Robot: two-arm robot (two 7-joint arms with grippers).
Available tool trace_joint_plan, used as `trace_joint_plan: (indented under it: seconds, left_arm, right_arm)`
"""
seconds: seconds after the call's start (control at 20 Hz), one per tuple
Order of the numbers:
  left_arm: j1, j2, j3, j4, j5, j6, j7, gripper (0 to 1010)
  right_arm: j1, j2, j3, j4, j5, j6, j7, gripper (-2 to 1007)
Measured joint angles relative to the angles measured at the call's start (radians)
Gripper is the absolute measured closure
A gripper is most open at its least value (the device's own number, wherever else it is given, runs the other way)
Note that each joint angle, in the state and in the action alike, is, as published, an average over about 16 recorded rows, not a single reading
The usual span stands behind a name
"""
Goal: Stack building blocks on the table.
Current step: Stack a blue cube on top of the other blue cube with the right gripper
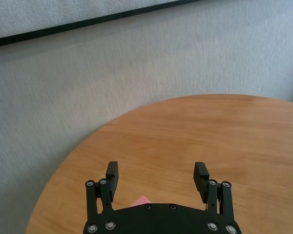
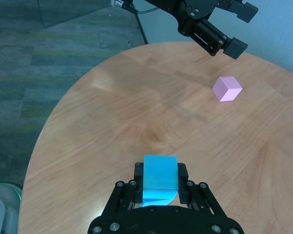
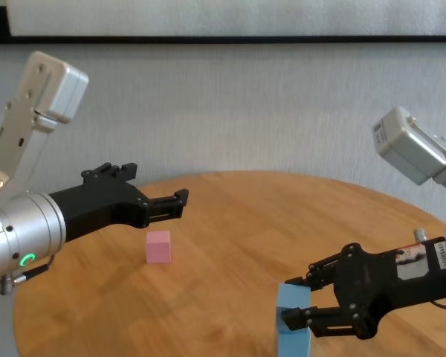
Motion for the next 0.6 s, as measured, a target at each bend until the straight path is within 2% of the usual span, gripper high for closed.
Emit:
trace_joint_plan:
  seconds: [0.6]
  left_arm:
    - [0.0,0.0,0.0,0.0,0.0,0.0,0.0,10]
  right_arm:
    - [0.012,-0.013,-0.004,0.027,0.002,0.004,0.006,643]
